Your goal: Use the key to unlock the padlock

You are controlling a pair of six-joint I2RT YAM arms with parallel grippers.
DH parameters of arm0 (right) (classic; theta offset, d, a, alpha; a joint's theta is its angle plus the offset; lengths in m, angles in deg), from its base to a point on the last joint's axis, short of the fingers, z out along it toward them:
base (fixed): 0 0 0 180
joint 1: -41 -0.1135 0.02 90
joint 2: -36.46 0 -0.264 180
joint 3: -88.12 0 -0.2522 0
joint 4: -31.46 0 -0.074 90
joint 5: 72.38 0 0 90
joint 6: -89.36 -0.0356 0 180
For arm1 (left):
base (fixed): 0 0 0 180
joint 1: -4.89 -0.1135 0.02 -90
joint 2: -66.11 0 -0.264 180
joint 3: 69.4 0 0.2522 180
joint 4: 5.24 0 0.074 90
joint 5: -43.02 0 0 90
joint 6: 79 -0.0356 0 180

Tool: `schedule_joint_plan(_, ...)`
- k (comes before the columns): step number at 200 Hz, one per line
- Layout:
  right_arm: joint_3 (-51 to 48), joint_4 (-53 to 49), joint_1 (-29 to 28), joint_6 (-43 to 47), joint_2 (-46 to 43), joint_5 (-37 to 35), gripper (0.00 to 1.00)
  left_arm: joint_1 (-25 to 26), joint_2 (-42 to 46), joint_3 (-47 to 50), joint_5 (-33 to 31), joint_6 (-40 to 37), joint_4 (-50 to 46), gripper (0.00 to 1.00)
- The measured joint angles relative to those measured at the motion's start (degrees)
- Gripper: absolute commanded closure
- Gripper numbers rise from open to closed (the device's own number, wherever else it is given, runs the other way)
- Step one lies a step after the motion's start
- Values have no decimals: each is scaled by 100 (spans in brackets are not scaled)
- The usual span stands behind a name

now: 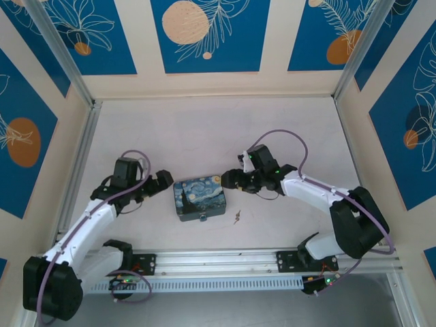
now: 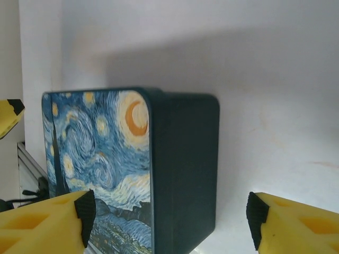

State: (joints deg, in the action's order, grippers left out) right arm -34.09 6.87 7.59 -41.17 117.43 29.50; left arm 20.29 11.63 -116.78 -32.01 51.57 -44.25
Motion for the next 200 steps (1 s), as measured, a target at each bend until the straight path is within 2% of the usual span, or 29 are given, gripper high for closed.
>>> schedule_joint_plan(61,22,55,-291,-297,437,-74,42,973,-361,334,-44,629,494,0)
schedule_joint_plan(112,339,129,-299,-426,625,-63,72,1578,-1169,229,-136,909,1235,0)
schedule_joint_plan(141,420,138,-181,-452,675,-55,74,1729,-1685,-50,-291,1010,1473,0)
schedule_joint_plan(200,664,151,533,-492,872,-247,74,1818,-3156,-1091,-448,1036,2057,0)
